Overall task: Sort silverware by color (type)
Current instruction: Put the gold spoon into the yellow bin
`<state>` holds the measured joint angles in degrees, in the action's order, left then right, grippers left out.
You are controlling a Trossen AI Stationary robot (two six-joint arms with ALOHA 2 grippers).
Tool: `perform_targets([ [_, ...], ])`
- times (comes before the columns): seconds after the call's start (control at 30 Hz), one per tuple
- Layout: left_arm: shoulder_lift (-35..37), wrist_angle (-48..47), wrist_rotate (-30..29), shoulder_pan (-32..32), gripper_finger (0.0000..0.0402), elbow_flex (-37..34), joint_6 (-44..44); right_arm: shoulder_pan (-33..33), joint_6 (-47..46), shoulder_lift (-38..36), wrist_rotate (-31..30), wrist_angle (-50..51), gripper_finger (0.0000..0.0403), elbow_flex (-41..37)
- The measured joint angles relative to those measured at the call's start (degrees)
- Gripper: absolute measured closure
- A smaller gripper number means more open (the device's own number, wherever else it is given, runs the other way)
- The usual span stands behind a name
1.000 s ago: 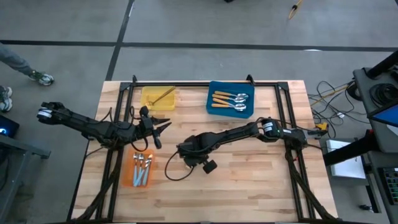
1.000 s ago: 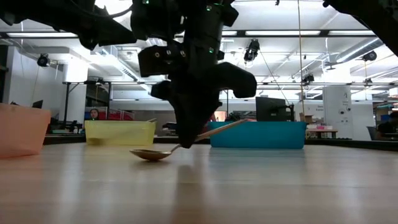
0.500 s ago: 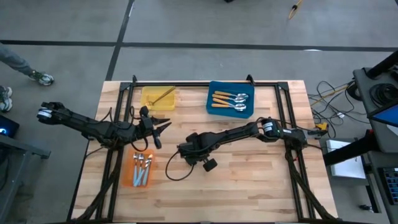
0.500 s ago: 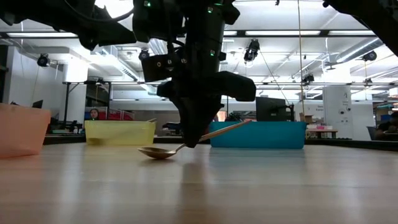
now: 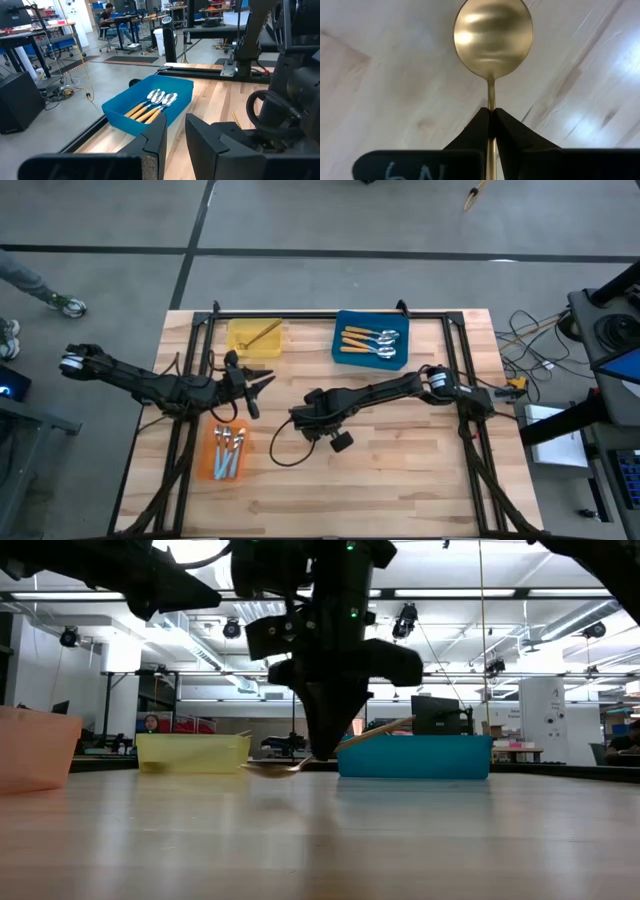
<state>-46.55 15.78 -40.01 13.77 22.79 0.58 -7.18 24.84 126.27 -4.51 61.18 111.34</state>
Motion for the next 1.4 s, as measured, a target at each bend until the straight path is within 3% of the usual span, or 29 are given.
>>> perform_targets([
  [0.43, 0.8, 0.7, 0.0, 0.0, 0.0349, 0.0, 0.0, 0.0, -3.1, -10.2, 0.4, -12.6, 0.0390, -16.6],
  [0.83, -0.3, 1.3, 0.0, 0.0, 0.0349, 0.0, 0.2, 0.0, -6.1, -24.2, 0.1, -38.3, 0.0390, -33.6],
  [1.4, -0.3, 1.3, 0.0, 0.0, 0.0349, 0.0, 0.4, 0.0, -9.3, -27.6, -2.1, -60.9, 0.0390, -45.0],
])
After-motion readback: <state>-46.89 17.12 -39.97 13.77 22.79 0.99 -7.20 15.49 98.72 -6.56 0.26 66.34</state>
